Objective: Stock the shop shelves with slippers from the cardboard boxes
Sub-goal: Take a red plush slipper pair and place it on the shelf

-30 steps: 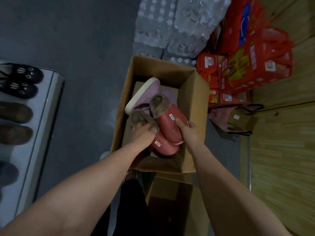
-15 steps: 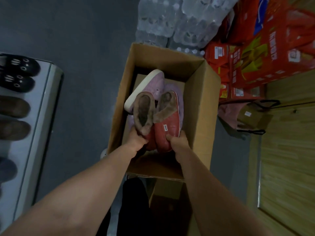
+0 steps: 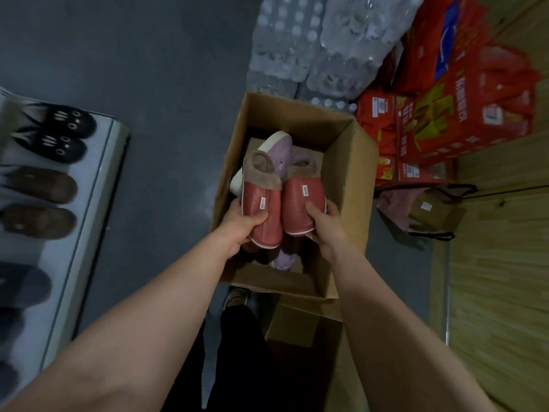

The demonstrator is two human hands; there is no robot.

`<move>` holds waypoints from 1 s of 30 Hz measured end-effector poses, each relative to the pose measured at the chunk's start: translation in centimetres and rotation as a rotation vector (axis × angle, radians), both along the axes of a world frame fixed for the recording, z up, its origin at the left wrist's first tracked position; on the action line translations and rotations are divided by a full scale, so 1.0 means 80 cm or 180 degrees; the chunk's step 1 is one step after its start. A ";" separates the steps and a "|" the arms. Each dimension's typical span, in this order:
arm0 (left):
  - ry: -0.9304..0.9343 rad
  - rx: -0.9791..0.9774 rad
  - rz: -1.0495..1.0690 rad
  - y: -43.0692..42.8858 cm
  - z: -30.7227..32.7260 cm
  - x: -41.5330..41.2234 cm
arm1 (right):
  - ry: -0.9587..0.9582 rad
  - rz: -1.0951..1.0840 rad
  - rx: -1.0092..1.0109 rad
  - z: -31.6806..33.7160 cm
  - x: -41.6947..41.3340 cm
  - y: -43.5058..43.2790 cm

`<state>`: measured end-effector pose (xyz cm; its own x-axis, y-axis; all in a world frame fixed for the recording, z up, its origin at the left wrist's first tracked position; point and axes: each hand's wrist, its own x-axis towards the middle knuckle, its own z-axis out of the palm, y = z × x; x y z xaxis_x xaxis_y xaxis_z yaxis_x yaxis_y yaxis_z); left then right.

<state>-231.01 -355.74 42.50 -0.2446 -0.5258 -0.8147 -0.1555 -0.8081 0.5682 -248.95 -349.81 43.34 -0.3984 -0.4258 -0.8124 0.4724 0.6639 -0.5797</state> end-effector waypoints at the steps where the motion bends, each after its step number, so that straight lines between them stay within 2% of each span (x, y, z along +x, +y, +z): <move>1: 0.0111 -0.0059 0.0036 0.002 0.013 0.003 | -0.0042 -0.0041 -0.0046 0.013 0.002 -0.001; 5: 0.0336 -0.0431 0.0269 0.012 0.060 0.024 | -0.0241 -0.0161 -0.0230 0.062 0.016 0.004; 12: 0.0650 -0.0786 0.1028 0.025 0.125 0.086 | -0.0572 -0.0163 -0.0979 0.124 0.070 0.010; 21: 0.0891 -0.1353 0.1124 0.044 0.185 0.205 | -0.0381 -0.0042 -0.1506 0.193 0.172 0.035; 30: 0.1125 -0.1495 0.0779 0.147 0.226 0.353 | 0.0005 -0.0332 -0.1717 0.228 0.332 0.148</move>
